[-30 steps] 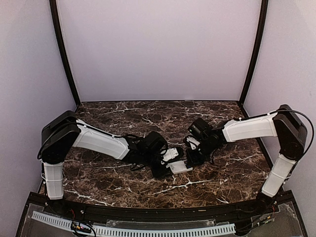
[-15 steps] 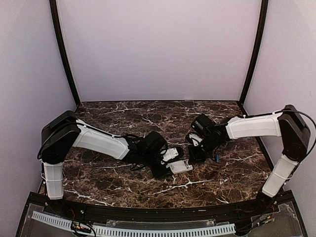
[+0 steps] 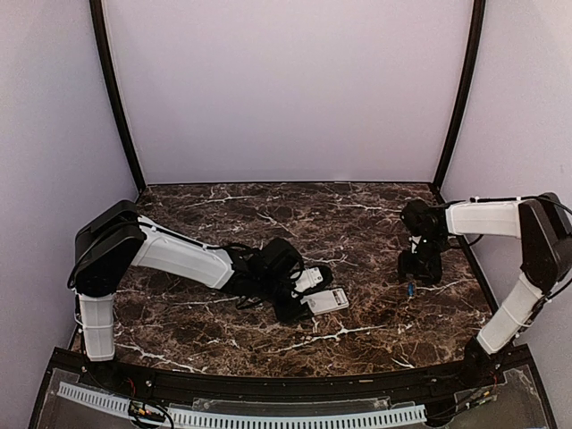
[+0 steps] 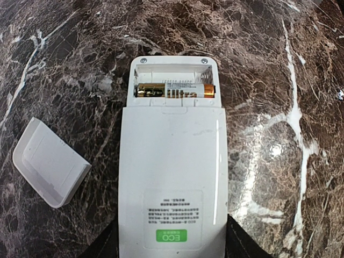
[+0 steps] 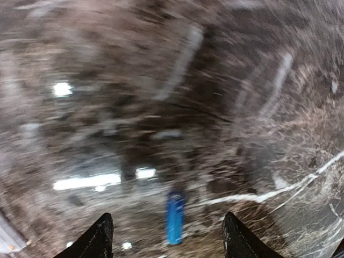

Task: Load the batteries into the remote control
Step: Pick up the battery at the center of the board.

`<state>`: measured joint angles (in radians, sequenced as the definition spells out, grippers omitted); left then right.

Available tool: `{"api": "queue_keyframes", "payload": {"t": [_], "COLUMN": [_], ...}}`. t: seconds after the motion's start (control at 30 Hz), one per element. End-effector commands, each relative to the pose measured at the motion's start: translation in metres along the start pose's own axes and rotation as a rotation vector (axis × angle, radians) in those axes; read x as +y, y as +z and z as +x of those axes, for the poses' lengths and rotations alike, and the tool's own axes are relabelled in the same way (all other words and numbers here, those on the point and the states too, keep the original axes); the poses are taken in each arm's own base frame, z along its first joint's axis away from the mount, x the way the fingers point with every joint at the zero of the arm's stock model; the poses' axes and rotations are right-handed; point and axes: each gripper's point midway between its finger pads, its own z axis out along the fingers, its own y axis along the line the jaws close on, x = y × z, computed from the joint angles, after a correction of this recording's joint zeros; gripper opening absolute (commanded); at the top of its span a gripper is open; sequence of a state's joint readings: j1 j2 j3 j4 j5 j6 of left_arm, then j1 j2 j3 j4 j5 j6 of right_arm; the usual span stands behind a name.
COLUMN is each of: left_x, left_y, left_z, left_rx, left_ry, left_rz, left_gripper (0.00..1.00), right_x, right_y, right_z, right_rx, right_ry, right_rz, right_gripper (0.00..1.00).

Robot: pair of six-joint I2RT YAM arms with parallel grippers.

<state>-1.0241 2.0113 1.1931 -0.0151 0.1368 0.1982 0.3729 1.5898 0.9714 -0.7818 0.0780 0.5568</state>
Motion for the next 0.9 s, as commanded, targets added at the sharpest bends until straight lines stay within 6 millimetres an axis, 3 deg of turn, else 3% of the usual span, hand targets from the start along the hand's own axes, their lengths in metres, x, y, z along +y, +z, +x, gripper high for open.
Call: {"api": "queue_keyframes", "payload": {"t": [0.0, 0.1, 0.23, 0.3, 0.37, 0.5, 0.63, 0.87], "left_x": [-0.011, -0.011, -0.011, -0.011, -0.011, -0.011, -0.011, -0.011], "left_y": [0.013, 0.013, 0.013, 0.013, 0.013, 0.013, 0.013, 0.013], "left_z": [0.085, 0.085, 0.085, 0.085, 0.085, 0.085, 0.085, 0.085], "left_rx": [0.261, 0.262, 0.259, 0.259, 0.260, 0.260, 0.260, 0.260], "left_ry": [-0.055, -0.054, -0.053, -0.052, -0.052, -0.052, -0.052, -0.052], "left_rz": [0.035, 0.034, 0.035, 0.035, 0.036, 0.035, 0.035, 0.035], "left_gripper": [0.26, 0.26, 0.26, 0.26, 0.26, 0.25, 0.25, 0.25], "right_x": [-0.032, -0.019, -0.014, -0.008, -0.005, -0.005, -0.006, 0.001], "right_y": [0.035, 0.045, 0.043, 0.042, 0.040, 0.036, 0.034, 0.040], "right_z": [0.015, 0.016, 0.019, 0.026, 0.032, 0.040, 0.049, 0.061], "right_rx": [0.106, 0.136, 0.148, 0.175, 0.195, 0.219, 0.247, 0.283], "right_ry": [0.047, 0.027, 0.019, 0.018, 0.017, -0.009, -0.027, -0.070], "right_rz": [0.102, 0.044, 0.005, -0.030, -0.055, -0.041, -0.034, -0.049], "right_gripper": [0.66, 0.57, 0.24, 0.14, 0.13, 0.21, 0.20, 0.00]}}
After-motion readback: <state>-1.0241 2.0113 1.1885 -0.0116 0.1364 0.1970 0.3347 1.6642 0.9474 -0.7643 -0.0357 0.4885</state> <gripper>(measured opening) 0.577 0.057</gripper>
